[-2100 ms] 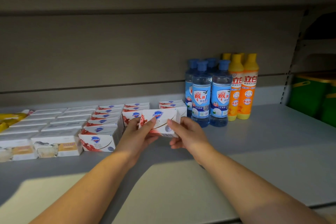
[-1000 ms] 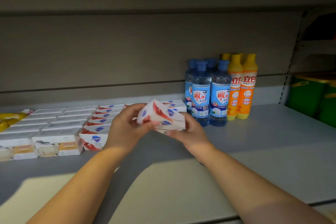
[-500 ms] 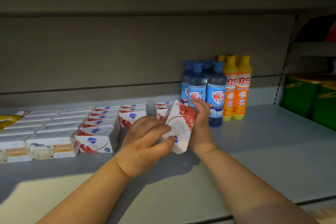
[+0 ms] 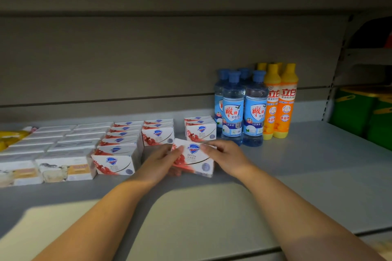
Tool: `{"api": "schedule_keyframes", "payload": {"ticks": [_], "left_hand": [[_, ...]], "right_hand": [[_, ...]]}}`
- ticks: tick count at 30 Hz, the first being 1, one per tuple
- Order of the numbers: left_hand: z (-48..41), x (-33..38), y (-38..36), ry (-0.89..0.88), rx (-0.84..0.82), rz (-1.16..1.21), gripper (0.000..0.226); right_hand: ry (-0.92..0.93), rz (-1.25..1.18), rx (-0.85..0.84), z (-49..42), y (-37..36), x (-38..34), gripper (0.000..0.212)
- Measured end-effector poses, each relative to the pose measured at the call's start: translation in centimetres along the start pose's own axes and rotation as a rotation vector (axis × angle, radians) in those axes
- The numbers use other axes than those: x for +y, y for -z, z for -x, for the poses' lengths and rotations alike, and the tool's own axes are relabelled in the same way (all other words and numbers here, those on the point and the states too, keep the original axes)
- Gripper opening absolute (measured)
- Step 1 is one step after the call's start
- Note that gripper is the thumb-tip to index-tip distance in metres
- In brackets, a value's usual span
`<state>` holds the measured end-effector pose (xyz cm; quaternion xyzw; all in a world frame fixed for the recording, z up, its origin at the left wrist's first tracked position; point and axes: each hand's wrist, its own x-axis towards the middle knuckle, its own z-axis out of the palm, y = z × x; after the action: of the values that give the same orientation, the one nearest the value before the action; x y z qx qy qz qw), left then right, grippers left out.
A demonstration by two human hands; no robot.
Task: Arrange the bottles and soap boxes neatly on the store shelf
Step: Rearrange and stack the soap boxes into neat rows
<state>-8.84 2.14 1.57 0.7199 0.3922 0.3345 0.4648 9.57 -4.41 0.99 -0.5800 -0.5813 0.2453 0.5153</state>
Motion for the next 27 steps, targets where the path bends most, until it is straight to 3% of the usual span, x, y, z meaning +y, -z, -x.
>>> {"api": "schedule_keyframes", "payload": {"ticks": [4,6,8,11,14,27], "left_hand": [[-0.8,-1.5,1.1,-0.240,-0.099,-0.718,0.048],[-1.1,-2.4,1.7,-0.201,-0.127,-0.927,0.069],[-1.3,-3.2,1.8,-0.079,-0.189,-1.032,0.072],[-1.5,-3.8,1.4,0.031,-0.271,-1.094,0.068],[-1.6,-3.9,1.4,0.032,-0.269,-1.107,0.067],[-1.5,-3.5,1.4,0.005,-0.281,-1.097,0.066]], "right_hand": [[0.046,0.431,-0.119,0.0,1.1,0.1,0.035],[0.049,0.590,-0.124,0.0,1.7,-0.3,0.039],[0.075,0.789,-0.080,-0.1,2.0,-0.4,0.044],[0.193,1.049,-0.027,0.0,0.2,-0.9,0.054],[0.277,1.143,-0.065,-0.6,-2.3,-0.6,0.060],[0.335,1.151,-0.047,-7.4,-1.0,3.0,0.062]]}}
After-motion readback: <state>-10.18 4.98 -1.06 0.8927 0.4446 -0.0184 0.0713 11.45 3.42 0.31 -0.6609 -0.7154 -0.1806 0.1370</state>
